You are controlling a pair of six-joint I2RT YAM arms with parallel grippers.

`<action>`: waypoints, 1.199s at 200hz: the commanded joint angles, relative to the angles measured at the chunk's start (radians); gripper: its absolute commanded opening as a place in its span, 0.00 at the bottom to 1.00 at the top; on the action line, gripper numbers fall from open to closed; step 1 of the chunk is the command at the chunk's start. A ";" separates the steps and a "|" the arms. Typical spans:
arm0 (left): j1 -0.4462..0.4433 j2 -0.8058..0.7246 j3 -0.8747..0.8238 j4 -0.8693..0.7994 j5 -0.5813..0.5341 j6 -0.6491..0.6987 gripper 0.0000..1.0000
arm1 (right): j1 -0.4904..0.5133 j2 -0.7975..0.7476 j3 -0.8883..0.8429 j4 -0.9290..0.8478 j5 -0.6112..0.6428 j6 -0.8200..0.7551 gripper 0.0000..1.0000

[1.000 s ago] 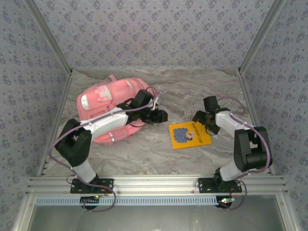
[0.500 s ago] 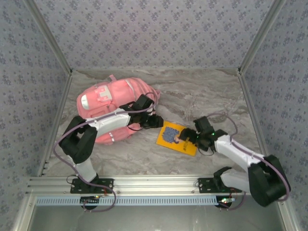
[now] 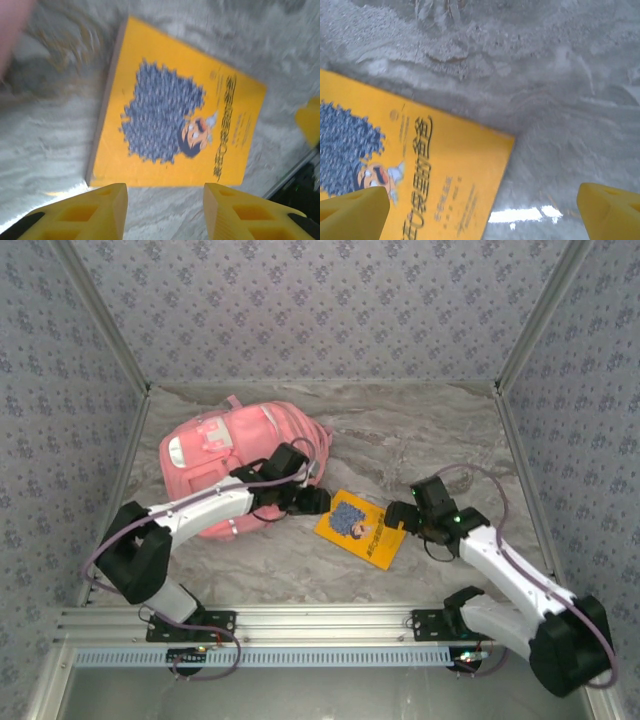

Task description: Pack the student bag

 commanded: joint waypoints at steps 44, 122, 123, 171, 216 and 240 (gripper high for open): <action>-0.099 0.055 -0.048 -0.004 0.032 0.081 0.41 | -0.089 0.462 0.223 0.183 -0.296 -0.214 0.99; -0.151 0.219 -0.035 -0.004 0.035 0.149 0.38 | -0.052 0.562 0.242 0.217 -0.377 -0.209 0.96; -0.152 0.221 -0.034 -0.004 0.034 0.149 0.38 | -0.053 0.560 0.238 0.219 -0.379 -0.208 0.96; -0.132 0.284 0.058 -0.040 -0.032 0.168 0.38 | -0.046 0.444 0.093 0.288 -0.458 -0.133 0.93; -0.089 0.283 0.111 -0.073 -0.056 0.187 0.38 | -0.035 0.290 -0.024 0.315 -0.533 -0.070 0.91; -0.083 0.283 0.093 -0.064 -0.049 0.188 0.38 | -0.036 0.266 -0.054 0.345 -0.599 -0.049 0.89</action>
